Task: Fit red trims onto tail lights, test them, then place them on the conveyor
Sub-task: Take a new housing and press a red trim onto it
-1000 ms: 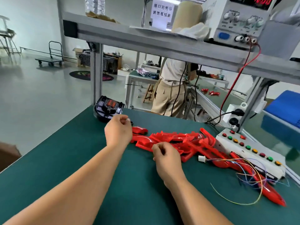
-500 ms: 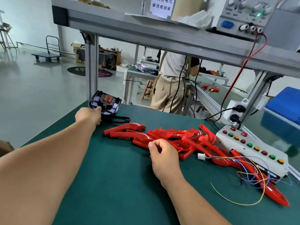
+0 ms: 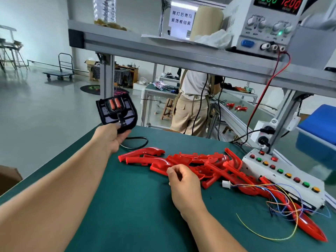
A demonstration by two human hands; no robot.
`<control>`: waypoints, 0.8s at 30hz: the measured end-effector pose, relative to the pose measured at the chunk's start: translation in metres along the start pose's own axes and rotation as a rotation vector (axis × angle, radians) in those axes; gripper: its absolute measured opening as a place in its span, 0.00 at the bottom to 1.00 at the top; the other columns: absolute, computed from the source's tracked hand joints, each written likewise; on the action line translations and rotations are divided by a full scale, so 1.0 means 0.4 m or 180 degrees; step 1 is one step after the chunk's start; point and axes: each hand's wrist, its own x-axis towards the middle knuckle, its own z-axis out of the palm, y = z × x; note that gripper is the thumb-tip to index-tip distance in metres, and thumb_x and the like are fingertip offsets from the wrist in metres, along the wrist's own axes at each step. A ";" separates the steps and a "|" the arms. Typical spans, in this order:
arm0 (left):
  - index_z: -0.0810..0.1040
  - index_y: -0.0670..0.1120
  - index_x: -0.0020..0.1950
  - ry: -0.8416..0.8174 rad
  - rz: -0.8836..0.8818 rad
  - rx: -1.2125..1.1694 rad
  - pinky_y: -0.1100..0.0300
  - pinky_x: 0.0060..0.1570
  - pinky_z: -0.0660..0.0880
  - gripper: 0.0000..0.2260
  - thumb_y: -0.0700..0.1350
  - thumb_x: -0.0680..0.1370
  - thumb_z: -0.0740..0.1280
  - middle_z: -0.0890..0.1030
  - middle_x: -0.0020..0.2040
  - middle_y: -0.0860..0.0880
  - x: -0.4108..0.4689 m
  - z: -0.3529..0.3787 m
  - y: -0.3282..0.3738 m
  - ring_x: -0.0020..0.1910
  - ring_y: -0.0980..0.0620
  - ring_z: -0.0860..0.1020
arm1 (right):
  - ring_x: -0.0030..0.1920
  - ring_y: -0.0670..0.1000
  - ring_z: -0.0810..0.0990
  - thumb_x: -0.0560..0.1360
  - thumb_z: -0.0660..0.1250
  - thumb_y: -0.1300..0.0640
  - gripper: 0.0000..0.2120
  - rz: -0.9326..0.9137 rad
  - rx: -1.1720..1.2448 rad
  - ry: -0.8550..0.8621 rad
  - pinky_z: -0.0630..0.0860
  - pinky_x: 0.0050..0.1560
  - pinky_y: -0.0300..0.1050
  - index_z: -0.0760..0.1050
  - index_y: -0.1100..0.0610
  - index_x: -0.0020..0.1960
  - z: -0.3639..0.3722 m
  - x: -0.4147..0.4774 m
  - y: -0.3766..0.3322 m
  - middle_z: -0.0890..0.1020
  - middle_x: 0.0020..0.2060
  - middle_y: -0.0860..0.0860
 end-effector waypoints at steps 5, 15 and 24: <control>0.74 0.36 0.60 -0.0349 -0.0248 -0.0240 0.54 0.43 0.82 0.10 0.31 0.79 0.63 0.80 0.50 0.39 -0.186 0.063 -0.058 0.43 0.46 0.80 | 0.37 0.46 0.73 0.80 0.65 0.55 0.09 0.0024 0.1096 0.0226 0.71 0.41 0.36 0.79 0.50 0.42 -0.006 -0.012 -0.027 0.77 0.33 0.44; 0.78 0.46 0.63 -0.1197 0.0457 0.0615 0.52 0.55 0.79 0.18 0.31 0.77 0.66 0.85 0.54 0.48 -0.445 0.070 -0.287 0.55 0.48 0.82 | 0.58 0.54 0.82 0.82 0.57 0.51 0.14 -0.0159 0.2481 0.0374 0.79 0.57 0.47 0.78 0.55 0.59 -0.067 -0.014 -0.106 0.84 0.55 0.55; 0.73 0.39 0.65 -0.1356 -0.1330 0.0582 0.50 0.49 0.80 0.19 0.28 0.78 0.52 0.80 0.61 0.36 -0.388 0.001 -0.259 0.59 0.37 0.78 | 0.46 0.50 0.85 0.82 0.60 0.59 0.11 0.0468 0.2862 0.0741 0.81 0.44 0.44 0.80 0.51 0.52 -0.196 0.034 -0.082 0.86 0.47 0.50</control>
